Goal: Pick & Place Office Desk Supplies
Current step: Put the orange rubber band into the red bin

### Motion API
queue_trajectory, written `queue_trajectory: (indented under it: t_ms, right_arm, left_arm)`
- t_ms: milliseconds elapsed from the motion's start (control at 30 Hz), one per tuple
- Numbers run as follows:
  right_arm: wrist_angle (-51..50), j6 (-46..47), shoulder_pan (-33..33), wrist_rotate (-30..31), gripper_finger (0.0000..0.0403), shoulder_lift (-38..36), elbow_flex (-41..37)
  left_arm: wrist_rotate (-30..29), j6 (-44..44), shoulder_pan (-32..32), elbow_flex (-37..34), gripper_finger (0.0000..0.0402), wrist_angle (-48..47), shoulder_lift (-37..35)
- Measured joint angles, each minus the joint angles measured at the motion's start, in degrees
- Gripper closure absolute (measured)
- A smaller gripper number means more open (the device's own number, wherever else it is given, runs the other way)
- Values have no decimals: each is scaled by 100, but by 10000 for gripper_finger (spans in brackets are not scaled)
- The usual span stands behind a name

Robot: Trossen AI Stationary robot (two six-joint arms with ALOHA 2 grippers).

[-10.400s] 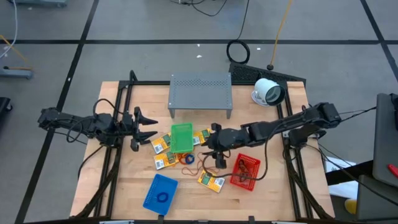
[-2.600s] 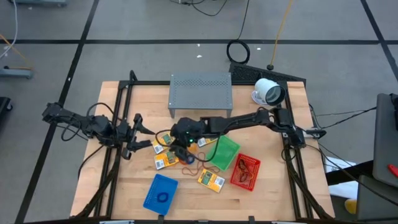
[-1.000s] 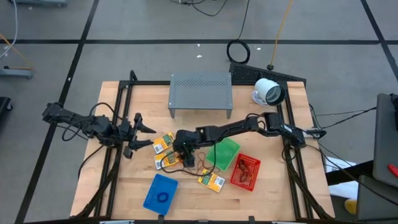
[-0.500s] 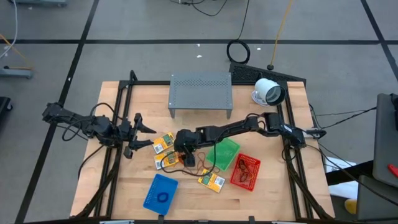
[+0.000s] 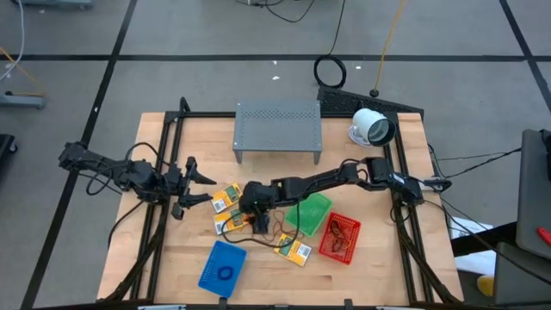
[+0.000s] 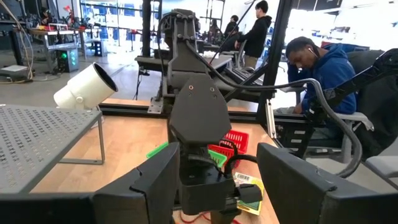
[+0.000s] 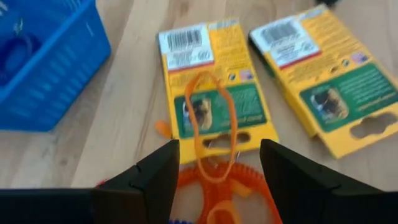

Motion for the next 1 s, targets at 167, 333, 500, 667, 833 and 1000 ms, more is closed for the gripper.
queue_trajectory:
  t_ms: [167, 333, 500, 667, 833, 1000]
  right_arm:
    - [191, 40, 2, -32, 191, 121, -14]
    - [175, 40, 2, 3, 191, 89, 5]
    - [58, 31, 2, 7, 191, 100, 1]
    - [-22, 0, 4, 149, 191, 99, 1]
    - [-96, -22, 19, 145, 193, 99, 1]
    - [-3, -23, 73, 143, 199, 97, -86]
  left_arm:
    - [0, -11, -2, 0, 176, -1, 0]
    - [0, -13, -2, 0, 176, -28, 2]
    - [-2, -13, -2, 0, 176, -31, 0]
    - [0, -12, -2, 0, 176, -37, 0]
    - [0, -8, -2, 0, 176, -37, 2]
    - [0, -8, -2, 0, 176, -37, 0]
